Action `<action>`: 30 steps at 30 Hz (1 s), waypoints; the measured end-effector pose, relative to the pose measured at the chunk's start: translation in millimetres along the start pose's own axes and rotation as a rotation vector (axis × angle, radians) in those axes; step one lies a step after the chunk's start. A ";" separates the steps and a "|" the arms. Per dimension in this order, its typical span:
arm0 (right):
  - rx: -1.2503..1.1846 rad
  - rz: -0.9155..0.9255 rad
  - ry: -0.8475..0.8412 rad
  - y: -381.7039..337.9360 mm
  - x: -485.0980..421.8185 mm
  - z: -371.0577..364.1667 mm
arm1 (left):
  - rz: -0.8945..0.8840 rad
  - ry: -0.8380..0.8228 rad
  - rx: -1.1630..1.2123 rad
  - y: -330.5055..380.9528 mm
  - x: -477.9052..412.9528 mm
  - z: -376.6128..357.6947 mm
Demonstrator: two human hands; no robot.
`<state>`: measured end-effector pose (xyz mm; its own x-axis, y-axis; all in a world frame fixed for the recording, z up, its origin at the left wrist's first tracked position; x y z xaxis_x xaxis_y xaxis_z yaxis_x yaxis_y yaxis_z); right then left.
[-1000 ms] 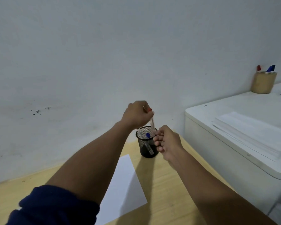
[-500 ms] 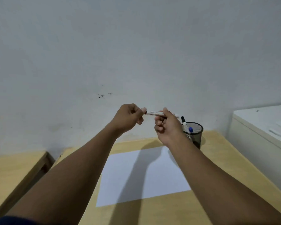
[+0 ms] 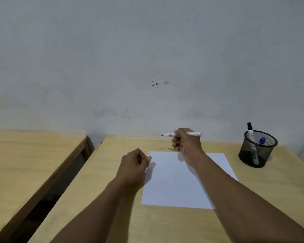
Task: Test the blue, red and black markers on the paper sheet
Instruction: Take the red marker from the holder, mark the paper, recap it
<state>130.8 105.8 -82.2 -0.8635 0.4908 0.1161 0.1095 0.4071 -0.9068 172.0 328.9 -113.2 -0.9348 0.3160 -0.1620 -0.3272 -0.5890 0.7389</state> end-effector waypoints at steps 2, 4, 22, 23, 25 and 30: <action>0.101 -0.008 -0.052 17.0 -8.0 -14.8 | -0.036 0.068 -0.018 2.0 4.2 0.1; 0.194 -0.006 -0.107 28.7 -15.3 -27.8 | -0.065 0.126 0.003 1.0 8.2 0.9; 0.392 0.049 -0.076 75.9 -39.5 -30.2 | -0.114 0.140 -0.104 -3.1 2.4 -1.6; 0.392 0.052 -0.075 75.9 -39.7 -29.7 | -0.110 0.138 -0.101 -3.8 2.1 -2.1; 0.394 0.053 -0.074 76.2 -39.6 -29.8 | -0.107 0.134 -0.098 -4.8 1.8 -3.1; 0.409 0.039 -0.102 78.4 -39.9 -32.1 | -0.101 0.139 -0.103 -5.9 0.9 -3.1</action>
<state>189.7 142.9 -144.9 -0.9090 0.4128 0.0569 -0.0440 0.0406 -0.9982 172.6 330.4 -119.7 -0.9041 0.2760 -0.3262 -0.4263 -0.6346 0.6447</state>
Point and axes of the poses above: each hand's wrist, its own x-axis away from the middle knuckle, its own z-axis out of the back of the hand, y = z × x, the point moved 10 cm from there along -x, towards the middle knuckle, and after that the axes turned 7 degrees about -x, right-handed, at the moved point
